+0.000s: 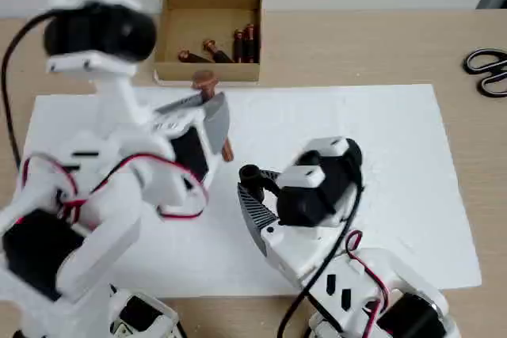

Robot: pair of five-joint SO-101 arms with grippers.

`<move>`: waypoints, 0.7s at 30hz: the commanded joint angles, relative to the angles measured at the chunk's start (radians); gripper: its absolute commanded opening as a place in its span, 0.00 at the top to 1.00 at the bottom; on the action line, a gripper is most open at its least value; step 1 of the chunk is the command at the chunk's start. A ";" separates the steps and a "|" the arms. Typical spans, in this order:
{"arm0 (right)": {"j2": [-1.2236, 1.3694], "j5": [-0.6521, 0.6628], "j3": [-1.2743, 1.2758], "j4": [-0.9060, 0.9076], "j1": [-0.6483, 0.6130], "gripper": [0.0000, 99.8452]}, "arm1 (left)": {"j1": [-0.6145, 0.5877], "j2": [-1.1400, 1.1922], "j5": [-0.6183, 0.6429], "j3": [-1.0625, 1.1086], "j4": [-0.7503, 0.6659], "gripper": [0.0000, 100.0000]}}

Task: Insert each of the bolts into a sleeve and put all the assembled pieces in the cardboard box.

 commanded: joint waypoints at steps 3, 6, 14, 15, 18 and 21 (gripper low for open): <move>-0.039 -0.003 0.044 -0.005 0.007 1.00 | -0.006 -0.221 0.002 0.200 -0.095 0.99; -0.044 -0.008 0.052 -0.027 0.007 1.00 | -0.006 -0.319 0.002 0.331 -0.187 0.99; -0.035 -0.009 0.068 -0.064 -0.004 1.00 | 0.003 -0.408 0.003 0.496 -0.298 0.99; -0.035 -0.009 0.069 -0.067 -0.018 1.00 | 0.003 -0.408 0.003 0.496 -0.298 0.99; -0.035 -0.009 0.083 -0.068 -0.056 1.00 | 0.003 -0.408 0.003 0.512 -0.325 0.99; -0.036 -0.009 0.100 -0.074 -0.061 1.00 | 0.005 -0.410 0.003 0.552 -0.358 0.99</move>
